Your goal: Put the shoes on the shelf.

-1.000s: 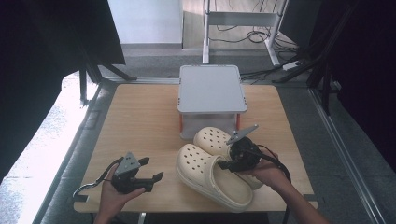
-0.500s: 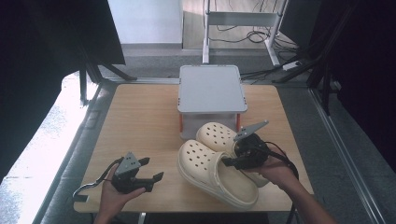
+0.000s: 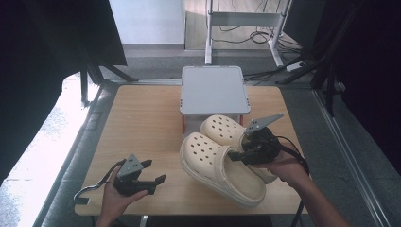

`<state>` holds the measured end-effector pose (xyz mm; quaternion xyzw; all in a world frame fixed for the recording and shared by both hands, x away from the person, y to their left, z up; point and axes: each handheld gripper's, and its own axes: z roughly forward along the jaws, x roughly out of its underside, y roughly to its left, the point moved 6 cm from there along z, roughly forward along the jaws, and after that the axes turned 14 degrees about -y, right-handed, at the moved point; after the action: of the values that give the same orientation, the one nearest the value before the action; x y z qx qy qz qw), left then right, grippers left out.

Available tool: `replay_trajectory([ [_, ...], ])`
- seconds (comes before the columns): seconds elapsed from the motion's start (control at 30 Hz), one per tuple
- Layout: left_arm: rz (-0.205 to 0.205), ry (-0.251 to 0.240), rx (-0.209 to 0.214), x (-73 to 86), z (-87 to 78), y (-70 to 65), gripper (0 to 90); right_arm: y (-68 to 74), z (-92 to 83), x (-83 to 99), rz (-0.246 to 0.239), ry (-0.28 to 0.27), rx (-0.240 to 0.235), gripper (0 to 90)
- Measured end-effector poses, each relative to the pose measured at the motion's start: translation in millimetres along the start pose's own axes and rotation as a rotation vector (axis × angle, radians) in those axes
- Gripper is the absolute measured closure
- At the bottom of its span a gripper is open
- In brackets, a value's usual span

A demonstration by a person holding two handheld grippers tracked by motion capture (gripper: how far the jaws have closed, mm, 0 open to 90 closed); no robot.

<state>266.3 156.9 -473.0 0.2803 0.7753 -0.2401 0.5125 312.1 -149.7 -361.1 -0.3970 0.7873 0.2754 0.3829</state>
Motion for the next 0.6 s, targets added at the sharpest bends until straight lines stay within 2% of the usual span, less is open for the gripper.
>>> replay_trajectory([
  [0.37,0.002,0.004,0.0,0.4,0.7,-0.1,24.9,-9.2,-8.1,-18.3,0.016,-0.022,0.0,65.6],
  [0.6,0.001,0.006,0.001,1.1,1.2,0.7,24.9,-21.4,-8.6,-34.4,0.027,-0.044,0.024,65.6],
])
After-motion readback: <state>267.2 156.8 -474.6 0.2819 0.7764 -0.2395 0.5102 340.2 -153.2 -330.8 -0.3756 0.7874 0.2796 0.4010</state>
